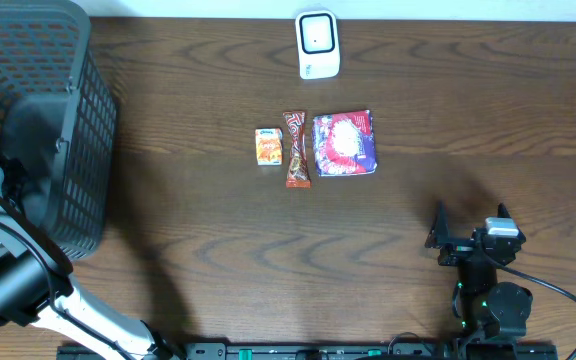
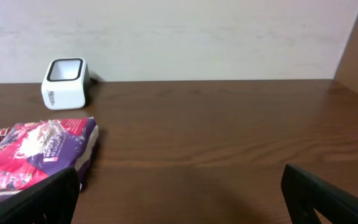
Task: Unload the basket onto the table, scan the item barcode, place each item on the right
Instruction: 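Grasp the mint-green wet-wipe pack with the left gripper and lift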
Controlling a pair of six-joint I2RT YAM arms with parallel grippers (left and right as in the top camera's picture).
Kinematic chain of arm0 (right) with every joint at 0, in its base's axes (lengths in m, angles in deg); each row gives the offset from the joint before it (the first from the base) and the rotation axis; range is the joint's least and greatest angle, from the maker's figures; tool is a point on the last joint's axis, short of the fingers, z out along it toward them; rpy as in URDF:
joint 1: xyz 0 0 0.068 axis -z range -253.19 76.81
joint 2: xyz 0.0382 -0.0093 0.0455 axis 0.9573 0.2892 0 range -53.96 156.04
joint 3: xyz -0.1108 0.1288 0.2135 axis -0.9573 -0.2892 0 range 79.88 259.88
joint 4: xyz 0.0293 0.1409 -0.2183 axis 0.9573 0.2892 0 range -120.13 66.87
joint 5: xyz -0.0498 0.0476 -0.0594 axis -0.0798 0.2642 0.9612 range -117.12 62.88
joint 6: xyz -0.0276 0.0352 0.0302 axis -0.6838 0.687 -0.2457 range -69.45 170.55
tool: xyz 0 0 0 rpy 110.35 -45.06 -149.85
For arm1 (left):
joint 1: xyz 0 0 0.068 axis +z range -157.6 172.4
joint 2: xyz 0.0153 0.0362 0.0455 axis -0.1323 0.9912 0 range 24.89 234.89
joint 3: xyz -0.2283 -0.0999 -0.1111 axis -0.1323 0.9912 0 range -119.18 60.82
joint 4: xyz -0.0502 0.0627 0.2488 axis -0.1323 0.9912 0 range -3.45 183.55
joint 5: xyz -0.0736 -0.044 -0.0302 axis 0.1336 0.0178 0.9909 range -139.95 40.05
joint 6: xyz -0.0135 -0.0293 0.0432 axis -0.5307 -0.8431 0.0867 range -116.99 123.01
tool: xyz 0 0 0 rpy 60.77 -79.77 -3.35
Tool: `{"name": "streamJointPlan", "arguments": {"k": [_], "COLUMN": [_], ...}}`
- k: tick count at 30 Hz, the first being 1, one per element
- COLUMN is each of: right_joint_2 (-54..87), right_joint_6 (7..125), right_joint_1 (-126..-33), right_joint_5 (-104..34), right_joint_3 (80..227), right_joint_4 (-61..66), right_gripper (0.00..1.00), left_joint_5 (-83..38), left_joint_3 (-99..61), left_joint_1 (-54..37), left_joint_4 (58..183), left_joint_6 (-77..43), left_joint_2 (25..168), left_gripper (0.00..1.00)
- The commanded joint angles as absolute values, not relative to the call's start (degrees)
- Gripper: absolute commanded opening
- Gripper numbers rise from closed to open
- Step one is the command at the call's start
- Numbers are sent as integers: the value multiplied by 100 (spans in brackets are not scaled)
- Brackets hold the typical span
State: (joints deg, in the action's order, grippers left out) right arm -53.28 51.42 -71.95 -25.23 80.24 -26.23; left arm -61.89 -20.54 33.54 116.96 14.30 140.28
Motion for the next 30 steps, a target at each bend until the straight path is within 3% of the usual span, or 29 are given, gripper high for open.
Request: {"name": "streamJointPlan", "arguments": {"k": [1,5,10,19,24,30], "right_joint_2": [-5358,-5358,-5358,-5358,-5358,-5358], "right_joint_6": [5201,5201,5201,5201,5201,5201], "right_joint_1": [-7244,-7244,-7244,-7244,-7244,-7244], "right_joint_5": [-2532,-2532,-2532,-2532,-2532,-2532], "right_joint_3": [8020,8020,8020,8020,8020,8020], "right_joint_4": [-2601,-2601,-2601,-2601,-2601,-2601], "right_gripper": [99,99,99,99,99,99], "left_joint_5": [-6087,-5514,-3551,-2065,-1639,-1591], "left_joint_3": [-2015,-2015,-2015,-2015,-2015,-2015], "left_joint_1": [3357,3326,3300,2998,2255,826], "left_joint_4": [11790,11694,11381,10522,10223,10223], "left_joint_6": [728,142,-122,-2979,-3617,-3573], "left_joint_2": [13652,13014,11971,10800,10566,10577], "left_gripper": [7,7,7,7,7,7]}}
